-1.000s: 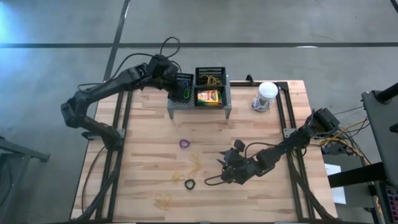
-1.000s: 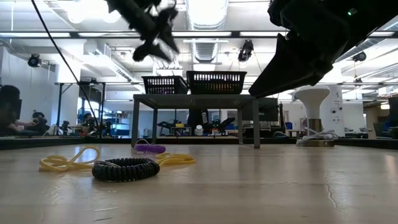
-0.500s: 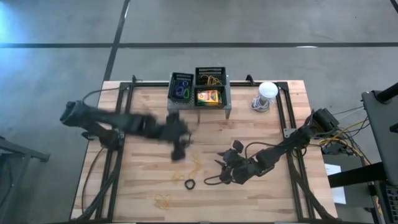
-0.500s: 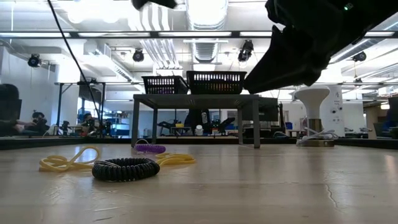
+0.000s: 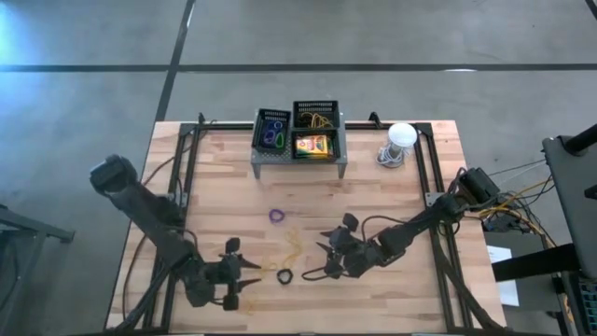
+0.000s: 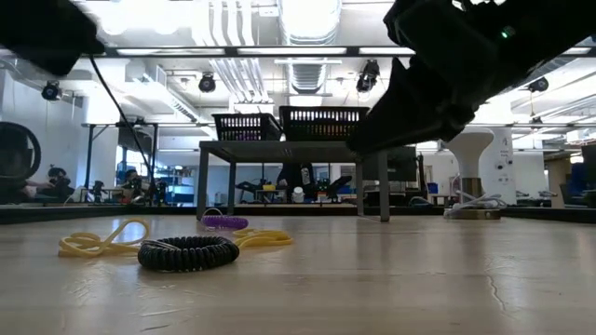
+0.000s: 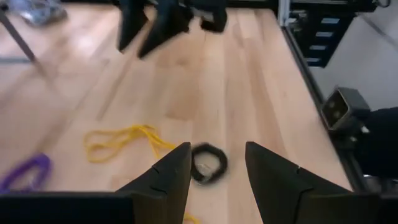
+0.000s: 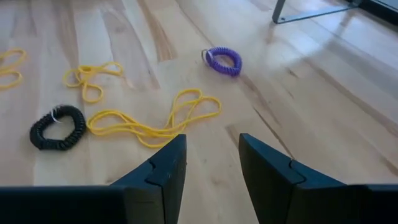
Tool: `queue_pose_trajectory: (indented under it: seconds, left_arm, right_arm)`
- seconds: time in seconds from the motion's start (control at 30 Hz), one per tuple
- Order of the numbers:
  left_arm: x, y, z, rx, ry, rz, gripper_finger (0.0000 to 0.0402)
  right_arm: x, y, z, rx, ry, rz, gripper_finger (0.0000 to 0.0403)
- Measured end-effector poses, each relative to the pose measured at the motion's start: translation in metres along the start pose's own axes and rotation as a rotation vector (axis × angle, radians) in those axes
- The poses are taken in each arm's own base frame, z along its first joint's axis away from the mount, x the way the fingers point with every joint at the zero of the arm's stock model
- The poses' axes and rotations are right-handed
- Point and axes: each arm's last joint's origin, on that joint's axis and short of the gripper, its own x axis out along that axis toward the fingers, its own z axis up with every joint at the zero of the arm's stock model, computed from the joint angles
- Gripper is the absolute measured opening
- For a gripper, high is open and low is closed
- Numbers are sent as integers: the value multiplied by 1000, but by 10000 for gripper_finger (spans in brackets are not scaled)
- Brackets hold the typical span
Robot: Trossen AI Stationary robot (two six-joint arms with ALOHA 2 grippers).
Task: Pick & Place Office Desk Supplies
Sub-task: Put the yellow rubber band into the top black bin on the shelf
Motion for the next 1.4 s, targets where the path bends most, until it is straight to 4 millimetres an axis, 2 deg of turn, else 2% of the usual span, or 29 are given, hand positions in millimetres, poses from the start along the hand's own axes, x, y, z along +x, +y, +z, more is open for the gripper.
queue_pose_trajectory:
  seconds: [0.17, 0.3, 0.47, 0.77, 0.9, 1.0, 1.1, 1.37, 1.4]
  left_arm:
    - [12, 2, -28, 1, 41, 27, 157]
    - [25, 4, -40, 31, 79, 70, 157]
    - [38, 6, -50, 31, 120, 103, 169]
    - [50, 8, -67, 34, 204, 100, 231]
    - [55, 9, -73, 50, 226, 116, 232]
    - [58, 10, -78, 59, 250, 113, 214]
    - [59, 9, -79, 56, 258, 103, 178]
    - [61, 4, -73, 48, 285, 57, 23]
    - [63, 3, -70, 37, 290, 47, 13]
  right_arm:
    - [1, -1, 3, 7, -12, 3, 144]
    - [0, 0, 4, 10, -15, 5, 146]
    - [0, 0, 4, 11, -15, 6, 141]
    - [0, 0, 4, 13, -15, 8, 141]
    - [0, 0, 4, 13, -15, 9, 137]
    - [0, 0, 4, 13, -15, 9, 134]
    - [0, 0, 4, 13, -15, 9, 135]
    - [0, 0, 4, 13, -15, 9, 138]
    - [0, 0, 4, 10, -15, 9, 137]
